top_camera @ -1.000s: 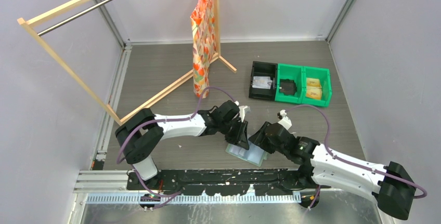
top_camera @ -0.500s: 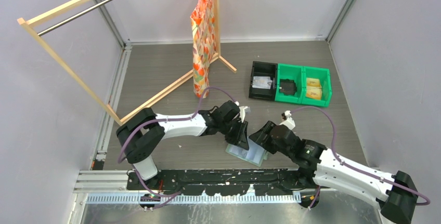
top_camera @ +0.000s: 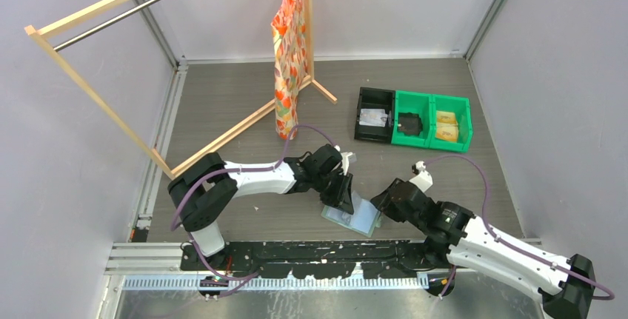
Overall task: Take the credit cards out of the card holder
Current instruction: Remove the credit card from the card holder.
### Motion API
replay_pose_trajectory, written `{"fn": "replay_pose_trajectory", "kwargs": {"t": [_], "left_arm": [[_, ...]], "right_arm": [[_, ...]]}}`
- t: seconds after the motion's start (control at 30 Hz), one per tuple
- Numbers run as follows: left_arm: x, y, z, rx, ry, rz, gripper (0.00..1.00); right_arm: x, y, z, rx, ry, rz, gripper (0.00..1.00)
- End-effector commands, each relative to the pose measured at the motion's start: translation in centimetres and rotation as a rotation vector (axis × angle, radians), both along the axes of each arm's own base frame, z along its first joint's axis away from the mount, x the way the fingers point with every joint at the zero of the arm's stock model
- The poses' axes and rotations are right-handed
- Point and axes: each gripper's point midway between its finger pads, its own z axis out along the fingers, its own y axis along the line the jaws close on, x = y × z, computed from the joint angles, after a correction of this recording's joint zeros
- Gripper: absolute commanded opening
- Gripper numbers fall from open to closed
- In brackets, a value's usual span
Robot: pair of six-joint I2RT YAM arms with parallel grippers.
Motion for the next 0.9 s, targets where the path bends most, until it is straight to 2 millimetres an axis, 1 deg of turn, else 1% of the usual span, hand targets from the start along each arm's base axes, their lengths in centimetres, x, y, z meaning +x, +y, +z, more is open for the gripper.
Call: {"fn": "replay_pose_trajectory", "kwargs": {"t": [0.0,0.1,0.17,0.23,0.4,0.47,0.67,0.87], "left_arm": [[0.5,-0.6,0.6,-0.007,-0.044,-0.009,0.22],[0.7,-0.3,0.5,0.003,-0.049,-0.004,0.21],[0.8,0.0,0.2,0.014,-0.05,0.004,0.18],[1.1,0.2,-0.1,0.018,-0.042,0.018,0.14],[1.4,0.5,-0.6,-0.016,0.004,0.036,0.03],[1.5,0.6,-0.8,-0.032,0.021,0.048,0.01],[2.0,1.3,-1.3,-0.072,0.059,0.089,0.01],[2.6,2.0,-1.6,-0.162,0.126,0.124,0.01]], "right_arm": [[1.5,0.4,2.9,0.008,-0.068,-0.022,0.35],[1.8,1.0,3.2,0.028,-0.084,-0.014,0.34],[1.7,2.0,3.0,0.062,-0.083,0.013,0.34],[1.5,2.8,2.3,0.081,-0.053,0.03,0.35],[0.7,4.8,0.2,0.183,-0.002,0.071,0.41],[0.5,5.2,0.0,0.24,-0.009,0.069,0.42],[0.2,4.8,0.4,0.306,-0.04,0.066,0.45],[0.0,5.6,0.6,0.401,-0.04,0.069,0.47]]}}
